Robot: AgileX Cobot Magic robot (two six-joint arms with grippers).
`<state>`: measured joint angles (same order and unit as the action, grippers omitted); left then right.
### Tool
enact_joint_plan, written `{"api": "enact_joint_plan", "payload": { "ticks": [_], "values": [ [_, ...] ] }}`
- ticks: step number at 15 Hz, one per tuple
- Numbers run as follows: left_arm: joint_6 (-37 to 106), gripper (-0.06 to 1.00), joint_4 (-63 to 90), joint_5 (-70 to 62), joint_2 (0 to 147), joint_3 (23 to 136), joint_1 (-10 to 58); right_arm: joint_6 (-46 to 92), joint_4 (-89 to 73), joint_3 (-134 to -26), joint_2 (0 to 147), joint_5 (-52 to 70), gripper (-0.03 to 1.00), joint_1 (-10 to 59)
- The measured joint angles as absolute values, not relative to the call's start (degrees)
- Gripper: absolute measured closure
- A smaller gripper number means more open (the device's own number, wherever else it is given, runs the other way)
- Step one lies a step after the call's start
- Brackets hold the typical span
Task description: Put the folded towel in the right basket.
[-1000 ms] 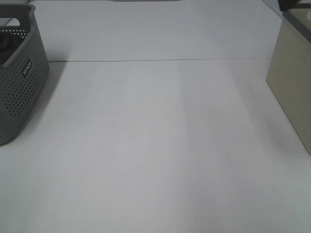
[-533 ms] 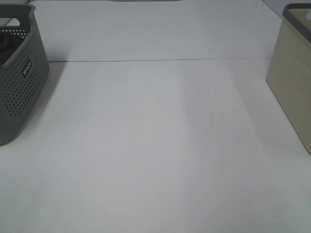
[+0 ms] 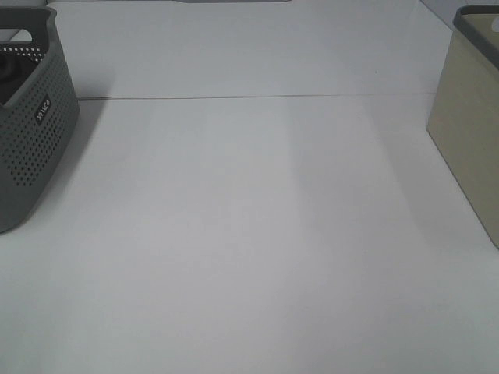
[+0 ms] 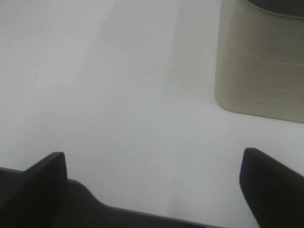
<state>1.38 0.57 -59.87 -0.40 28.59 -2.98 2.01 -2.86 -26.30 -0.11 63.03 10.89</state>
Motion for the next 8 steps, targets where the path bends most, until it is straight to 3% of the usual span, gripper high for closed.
{"api": "enact_joint_plan", "payload": {
  "ticks": [5, 8],
  "values": [
    [1.38, -0.05, 0.57, -59.87, -0.40, 28.59, -2.98, 2.29, -2.98, -26.18, -0.23, 63.20, 0.02, 10.66],
    [1.38, -0.05, 0.57, -59.87, -0.40, 28.59, -2.98, 2.29, -3.04, -26.18, -0.23, 63.20, 0.02, 4.64]
  ]
}}
